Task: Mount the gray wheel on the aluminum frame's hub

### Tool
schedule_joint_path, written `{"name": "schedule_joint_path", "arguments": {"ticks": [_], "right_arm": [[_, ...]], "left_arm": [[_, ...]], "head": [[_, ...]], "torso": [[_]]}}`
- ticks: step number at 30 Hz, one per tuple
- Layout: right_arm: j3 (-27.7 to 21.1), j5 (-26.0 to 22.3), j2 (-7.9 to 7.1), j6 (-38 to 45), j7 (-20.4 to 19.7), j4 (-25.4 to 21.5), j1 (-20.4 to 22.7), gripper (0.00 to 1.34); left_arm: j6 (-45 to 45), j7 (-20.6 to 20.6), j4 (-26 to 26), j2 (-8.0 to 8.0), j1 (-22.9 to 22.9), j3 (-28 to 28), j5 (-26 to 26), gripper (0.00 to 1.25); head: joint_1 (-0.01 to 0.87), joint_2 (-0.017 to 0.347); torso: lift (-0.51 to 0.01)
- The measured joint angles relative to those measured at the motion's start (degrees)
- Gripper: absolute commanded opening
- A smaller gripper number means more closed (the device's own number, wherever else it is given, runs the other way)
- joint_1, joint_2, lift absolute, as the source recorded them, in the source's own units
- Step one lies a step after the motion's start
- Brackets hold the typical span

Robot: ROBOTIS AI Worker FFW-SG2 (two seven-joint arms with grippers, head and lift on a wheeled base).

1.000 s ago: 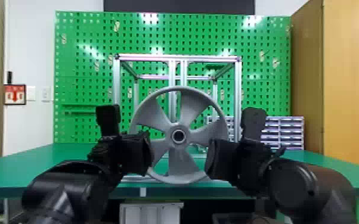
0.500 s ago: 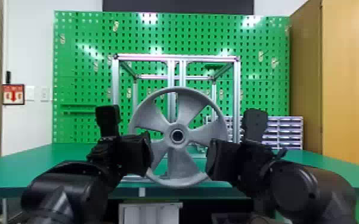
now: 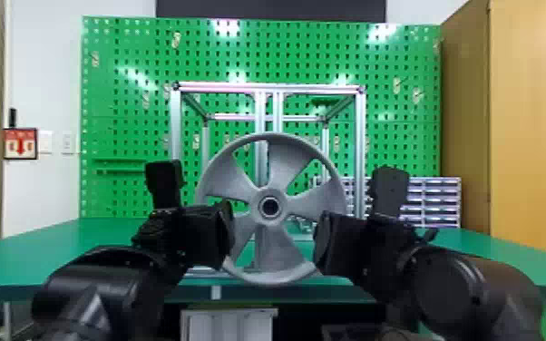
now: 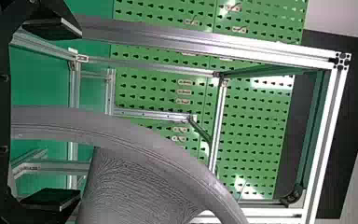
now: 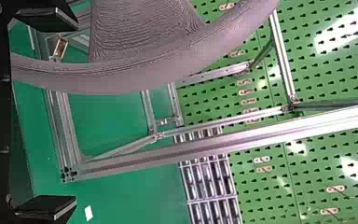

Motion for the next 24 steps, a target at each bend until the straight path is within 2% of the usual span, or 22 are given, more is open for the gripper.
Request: {"name": "schedule_joint_path", "arguments": {"ticks": [14, 24], "right_arm": [[-0.23, -0.87, 0.00, 0.41, 0.00, -3.73, 1.61, 1.34], [-0.95, -2.50, 0.00, 0.85, 0.00, -6.29, 3.33, 1.34]], "left_arm": [[2.39, 0.48, -6.43, 0.19, 3.17, 0.78, -1.45, 1.16], [4.08, 0.87, -11.13, 0.91, 5.98, 1.66, -1.96, 1.16]], "head": [[-0.005, 0.006], [-0.005, 0.006]], "torso": [[-0.499], [-0.499]]}}
